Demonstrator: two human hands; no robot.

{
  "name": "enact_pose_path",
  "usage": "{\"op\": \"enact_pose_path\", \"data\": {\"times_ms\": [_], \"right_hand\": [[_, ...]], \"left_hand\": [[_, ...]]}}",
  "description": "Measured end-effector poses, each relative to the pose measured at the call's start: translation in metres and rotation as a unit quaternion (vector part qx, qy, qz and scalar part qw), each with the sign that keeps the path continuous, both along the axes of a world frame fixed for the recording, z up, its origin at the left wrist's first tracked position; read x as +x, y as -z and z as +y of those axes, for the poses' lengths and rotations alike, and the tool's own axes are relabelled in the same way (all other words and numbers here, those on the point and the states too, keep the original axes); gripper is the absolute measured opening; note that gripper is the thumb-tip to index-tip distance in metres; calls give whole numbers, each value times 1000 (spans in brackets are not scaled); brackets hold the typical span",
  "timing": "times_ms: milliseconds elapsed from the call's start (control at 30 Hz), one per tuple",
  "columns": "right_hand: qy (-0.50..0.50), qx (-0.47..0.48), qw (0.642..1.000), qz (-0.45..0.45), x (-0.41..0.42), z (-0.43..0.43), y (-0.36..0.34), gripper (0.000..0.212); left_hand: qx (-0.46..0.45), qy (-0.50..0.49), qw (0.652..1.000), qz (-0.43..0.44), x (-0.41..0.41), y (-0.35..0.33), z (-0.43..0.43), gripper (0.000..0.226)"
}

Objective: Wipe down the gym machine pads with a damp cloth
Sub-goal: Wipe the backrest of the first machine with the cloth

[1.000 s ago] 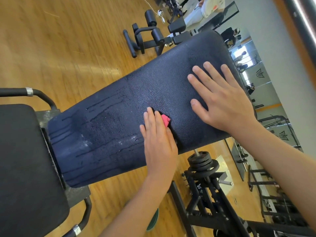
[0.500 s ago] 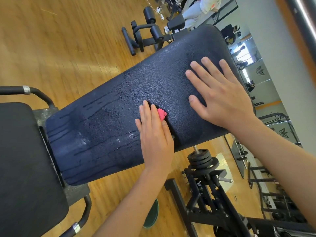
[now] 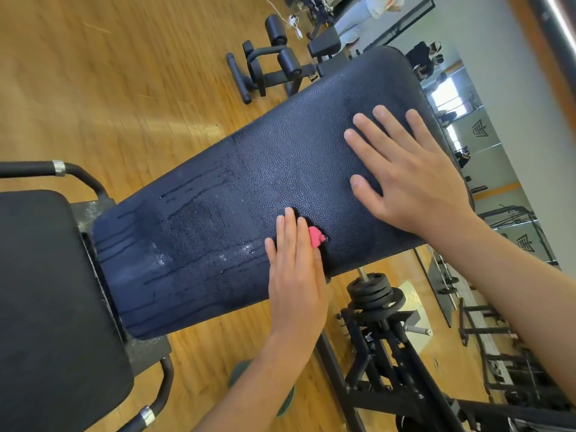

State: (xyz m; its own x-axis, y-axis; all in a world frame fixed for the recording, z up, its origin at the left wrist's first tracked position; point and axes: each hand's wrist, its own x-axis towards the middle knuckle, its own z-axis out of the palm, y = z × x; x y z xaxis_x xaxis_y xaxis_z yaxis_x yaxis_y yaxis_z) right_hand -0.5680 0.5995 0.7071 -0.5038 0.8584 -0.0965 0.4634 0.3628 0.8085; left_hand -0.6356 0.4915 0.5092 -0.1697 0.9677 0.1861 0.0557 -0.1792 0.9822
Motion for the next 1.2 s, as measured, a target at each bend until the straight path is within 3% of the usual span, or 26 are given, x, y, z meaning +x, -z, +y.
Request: {"op": "enact_pose_path", "data": {"times_ms": [567, 1200], "right_hand": [[9, 1, 1000, -4, -1, -1, 0, 62], [-16, 6, 1000, 4, 3, 1, 0, 61]], "left_hand": [[-96, -74, 992, -47, -73, 21, 150, 51], [-118, -59, 990, -57, -55, 27, 115, 50]]}}
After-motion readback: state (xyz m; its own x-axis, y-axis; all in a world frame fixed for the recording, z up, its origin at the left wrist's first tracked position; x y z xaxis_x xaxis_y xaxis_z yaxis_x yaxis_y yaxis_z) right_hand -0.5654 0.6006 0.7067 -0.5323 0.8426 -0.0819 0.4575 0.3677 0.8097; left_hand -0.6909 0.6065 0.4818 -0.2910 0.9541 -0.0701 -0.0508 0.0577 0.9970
